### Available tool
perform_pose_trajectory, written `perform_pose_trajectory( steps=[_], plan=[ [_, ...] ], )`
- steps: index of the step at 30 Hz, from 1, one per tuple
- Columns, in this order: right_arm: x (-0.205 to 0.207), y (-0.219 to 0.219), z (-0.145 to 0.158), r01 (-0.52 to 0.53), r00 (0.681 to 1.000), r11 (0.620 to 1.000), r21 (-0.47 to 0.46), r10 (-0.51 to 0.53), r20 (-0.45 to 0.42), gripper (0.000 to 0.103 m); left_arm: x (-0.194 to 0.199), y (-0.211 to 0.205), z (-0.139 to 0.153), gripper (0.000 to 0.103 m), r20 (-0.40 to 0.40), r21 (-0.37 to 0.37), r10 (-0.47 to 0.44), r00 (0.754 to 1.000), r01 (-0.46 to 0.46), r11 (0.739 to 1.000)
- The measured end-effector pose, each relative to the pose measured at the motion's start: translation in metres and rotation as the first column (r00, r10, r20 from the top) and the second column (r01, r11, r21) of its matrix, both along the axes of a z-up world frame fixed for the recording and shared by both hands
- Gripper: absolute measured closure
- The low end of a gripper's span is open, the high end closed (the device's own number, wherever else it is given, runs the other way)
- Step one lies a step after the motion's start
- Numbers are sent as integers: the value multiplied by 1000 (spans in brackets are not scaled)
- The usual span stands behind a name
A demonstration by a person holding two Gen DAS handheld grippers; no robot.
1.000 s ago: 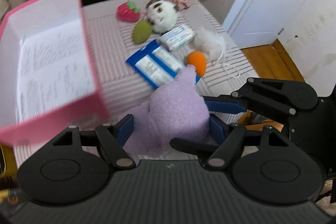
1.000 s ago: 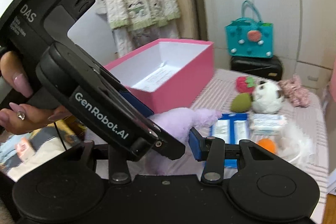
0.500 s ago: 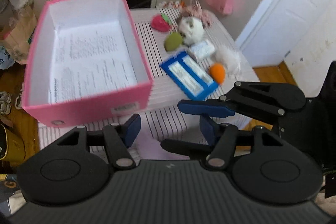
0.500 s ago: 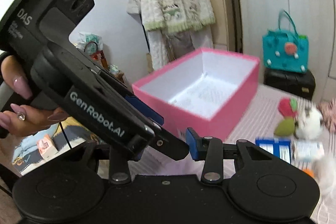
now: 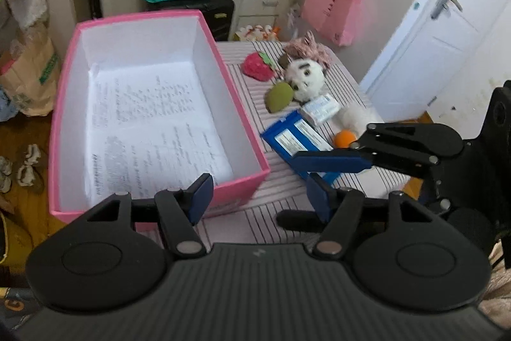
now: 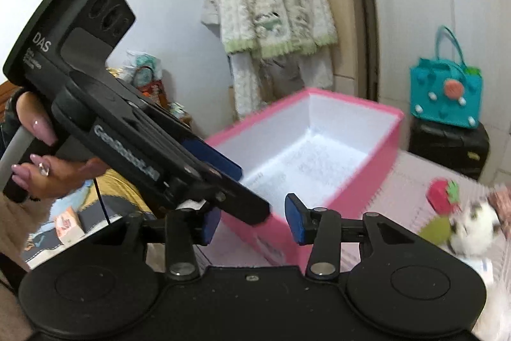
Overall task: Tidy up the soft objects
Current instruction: 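Lift the lilac plush with the left gripper and swing it toward the box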
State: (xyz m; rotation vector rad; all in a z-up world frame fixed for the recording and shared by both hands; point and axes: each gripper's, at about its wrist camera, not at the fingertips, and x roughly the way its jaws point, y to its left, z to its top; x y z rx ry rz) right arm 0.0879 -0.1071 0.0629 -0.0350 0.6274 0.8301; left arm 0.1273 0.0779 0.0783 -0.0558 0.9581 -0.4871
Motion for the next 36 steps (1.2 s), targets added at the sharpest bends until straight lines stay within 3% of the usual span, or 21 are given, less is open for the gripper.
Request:
perform_pose_trajectory(
  steps=[7, 14, 19, 22, 25, 29, 33, 36],
  plan=[
    [-25, -36, -20, 55, 998, 998, -37, -57, -36, 52, -1, -16, -26, 39, -26, -7, -90, 996, 90, 996],
    [-25, -47, -21, 64, 997, 997, -44, -66, -45, 51, -10, -27, -26, 39, 0, 22, -140, 990, 140, 990],
    [-29, -65, -43, 101, 979, 992, -70, -112, -171, 49, -16, -31, -29, 38, -5, 45, -162, 987, 162, 986],
    [-36, -86, -69, 138, 942, 989, -62, -150, -299, 49, -23, -34, -40, 38, -31, 60, -195, 980, 196, 979],
    [-40, -100, -100, 172, 886, 983, -71, -186, -425, 48, -28, -42, -60, 37, -89, 52, -232, 969, 237, 970],
    [-45, -109, -140, 184, 803, 978, -94, -205, -559, 47, -36, -65, -102, 37, -210, 42, -293, 933, 308, 951],
    [-52, -112, -166, 183, 754, 975, -127, -222, -619, 41, -42, -86, -142, 37, -322, 37, -333, 886, 364, 931],
    [-57, -117, -185, 198, 714, 971, -136, -238, -659, 35, -44, -94, -165, 37, -363, 42, -329, 872, 368, 929]
  ],
)
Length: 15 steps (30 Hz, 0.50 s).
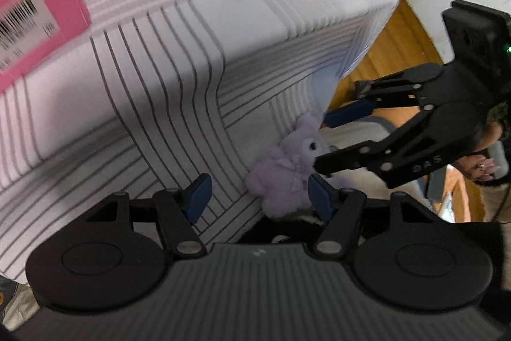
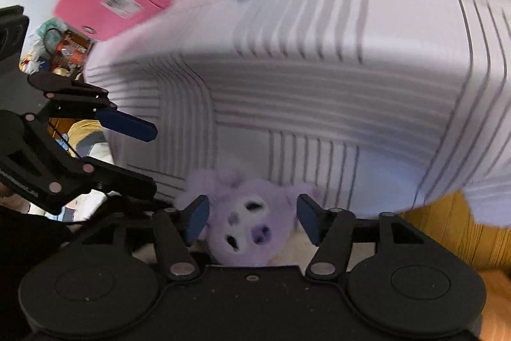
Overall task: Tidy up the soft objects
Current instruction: 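Lift the lilac plush with the left gripper and swing it toward the box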
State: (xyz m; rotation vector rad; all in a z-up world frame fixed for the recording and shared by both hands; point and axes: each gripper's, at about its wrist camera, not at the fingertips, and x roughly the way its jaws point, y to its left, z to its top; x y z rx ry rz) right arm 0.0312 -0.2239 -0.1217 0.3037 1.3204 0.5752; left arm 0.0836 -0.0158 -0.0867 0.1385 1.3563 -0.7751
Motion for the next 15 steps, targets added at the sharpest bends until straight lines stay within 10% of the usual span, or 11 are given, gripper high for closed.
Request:
perform_pose_trajectory(
  steps=[7, 15],
  plan=[
    [-4, -7, -40, 51, 989, 991, 123, -33, -147, 30, 5, -8, -50, 42, -96, 43, 35, 995, -31, 999],
    [-14, 1, -42, 57, 991, 992, 115, -42, -127, 48, -5, -6, -72, 63, -150, -7, 54, 987, -55, 998]
  ],
)
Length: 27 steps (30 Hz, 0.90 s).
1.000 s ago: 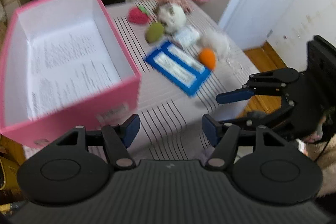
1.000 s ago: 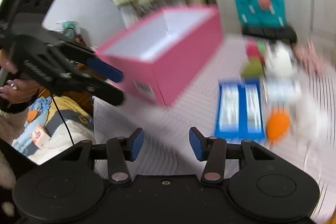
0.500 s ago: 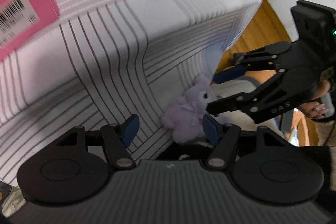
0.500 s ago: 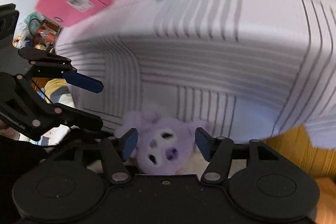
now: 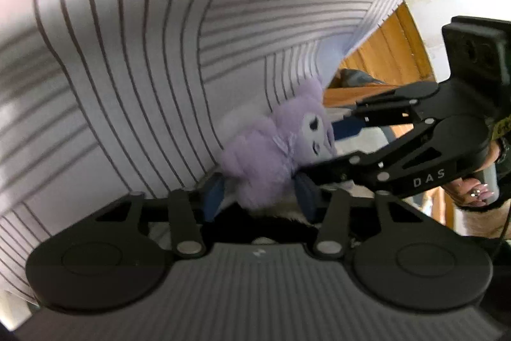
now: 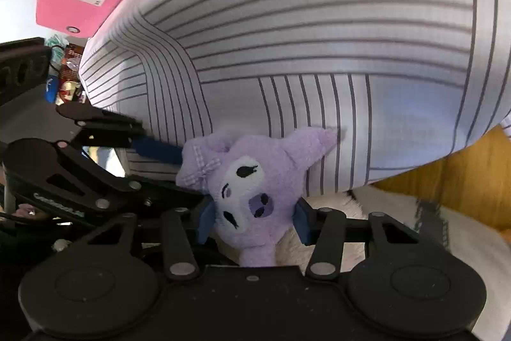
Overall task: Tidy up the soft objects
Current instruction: 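Lift the lilac plush with the left gripper and swing it toward the box, then lower the lilac plush into the pink box and open the left gripper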
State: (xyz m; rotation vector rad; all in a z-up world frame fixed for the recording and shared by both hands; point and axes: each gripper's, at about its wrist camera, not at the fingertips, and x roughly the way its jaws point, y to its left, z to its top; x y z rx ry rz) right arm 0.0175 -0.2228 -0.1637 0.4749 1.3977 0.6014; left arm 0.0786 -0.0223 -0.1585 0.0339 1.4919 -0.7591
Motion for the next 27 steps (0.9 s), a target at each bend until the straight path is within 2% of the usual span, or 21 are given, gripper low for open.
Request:
perform_pose_trajectory(
  steps=[1, 5, 9, 17, 22, 27],
  plan=[
    [0, 3, 3, -7, 1000, 1000, -12, 7, 12, 49, -2, 0, -2, 68, -13, -6, 0, 1000, 0, 1000],
    [-4, 8, 10, -12, 999, 999, -46, 14, 40, 51, -5, 0, -4, 69, -80, -43, 8, 997, -12, 999],
    [-8, 7, 27, -9, 994, 997, -72, 16, 105, 51, -17, 0, 8, 69, -6, -56, -3, 1000, 2, 998],
    [-10, 14, 66, -20, 975, 997, -80, 37, 219, 51, -35, 3, 61, 69, 148, -62, -53, 988, 63, 996],
    [-8, 18, 97, -63, 945, 994, -94, 89, 315, 51, -44, 11, 93, 69, 232, -48, -66, 970, 80, 996],
    [3, 26, 124, -107, 907, 989, -100, 138, 399, 51, -45, 23, 125, 69, 310, -38, -43, 950, 58, 998]
  ],
)
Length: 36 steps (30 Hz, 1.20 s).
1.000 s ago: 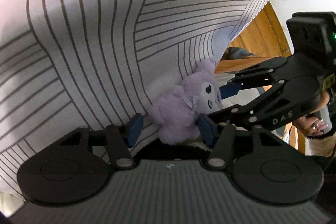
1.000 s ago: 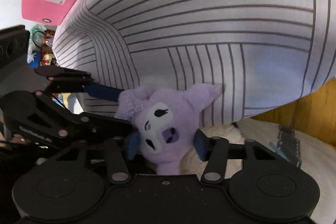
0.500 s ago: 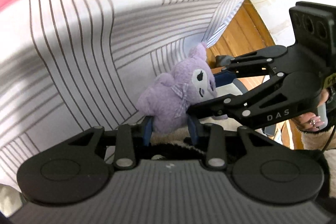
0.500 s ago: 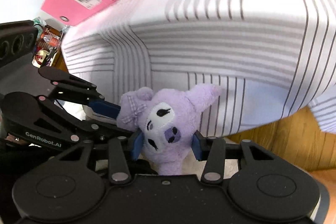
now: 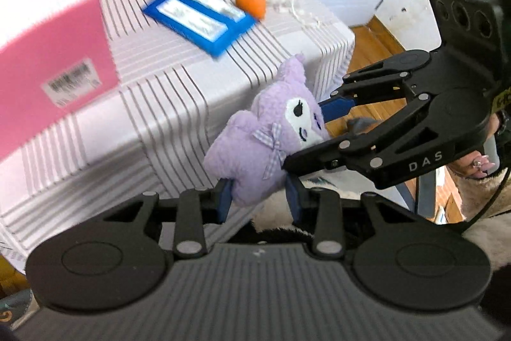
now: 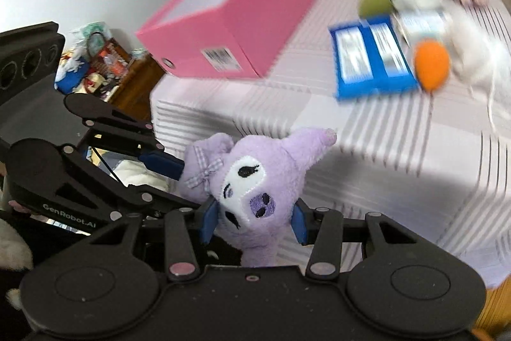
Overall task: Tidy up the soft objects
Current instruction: 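Lower the lilac plush into the pink box and open the left gripper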
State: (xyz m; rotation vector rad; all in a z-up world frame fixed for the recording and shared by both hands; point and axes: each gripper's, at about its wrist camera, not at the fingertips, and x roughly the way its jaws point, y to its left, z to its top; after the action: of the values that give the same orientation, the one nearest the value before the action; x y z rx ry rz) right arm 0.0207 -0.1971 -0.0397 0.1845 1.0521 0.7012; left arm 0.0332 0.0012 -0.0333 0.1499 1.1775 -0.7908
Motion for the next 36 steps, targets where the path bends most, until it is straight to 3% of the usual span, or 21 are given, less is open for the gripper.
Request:
perform_pose_trajectory(
  steps=[13, 20, 25, 32, 36],
  plan=[
    [32, 37, 66, -120, 969, 992, -27, 123, 215, 51, 5, 36, 67, 69, 151, -45, 100, 983, -94, 995],
    [60, 56, 95, -148, 929, 988, -47, 155, 337, 51, 21, 54, 94, 68, 268, -89, 188, 945, -170, 981],
    [89, 73, 108, -157, 900, 986, -62, 169, 403, 51, 45, 73, 105, 68, 293, -127, 251, 923, -223, 967],
    [159, 94, 115, -128, 905, 991, -26, 128, 405, 51, 97, 106, 119, 68, 291, -202, 379, 878, -331, 922],
    [206, 109, 105, -85, 925, 996, -22, 87, 369, 51, 134, 112, 116, 70, 325, -212, 457, 828, -407, 889]
  ],
)
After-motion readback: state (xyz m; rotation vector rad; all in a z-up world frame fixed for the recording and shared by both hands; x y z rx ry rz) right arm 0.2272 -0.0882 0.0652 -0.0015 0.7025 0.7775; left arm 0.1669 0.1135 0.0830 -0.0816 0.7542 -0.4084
